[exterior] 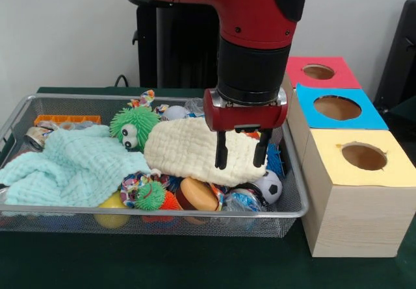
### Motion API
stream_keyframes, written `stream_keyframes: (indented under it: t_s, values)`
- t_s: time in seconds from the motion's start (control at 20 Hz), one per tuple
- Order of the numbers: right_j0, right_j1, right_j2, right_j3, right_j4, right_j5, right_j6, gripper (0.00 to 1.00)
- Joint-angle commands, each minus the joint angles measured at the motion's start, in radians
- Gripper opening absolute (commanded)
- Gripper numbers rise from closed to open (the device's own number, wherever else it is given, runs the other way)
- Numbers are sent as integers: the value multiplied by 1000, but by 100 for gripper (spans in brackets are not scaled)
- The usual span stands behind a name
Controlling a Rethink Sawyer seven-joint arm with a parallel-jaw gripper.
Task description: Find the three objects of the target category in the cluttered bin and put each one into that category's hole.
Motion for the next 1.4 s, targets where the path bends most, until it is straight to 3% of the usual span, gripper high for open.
stream_keyframes:
  t_s: [0.05, 0.75, 1.4]
  values:
    - [-36, 32, 35, -7, -64, -77, -19, 100]
    - [-62, 55, 74, 53, -52, -257, -1, 100]
    - [-45, 93, 59, 84, -16, -212, 31, 100]
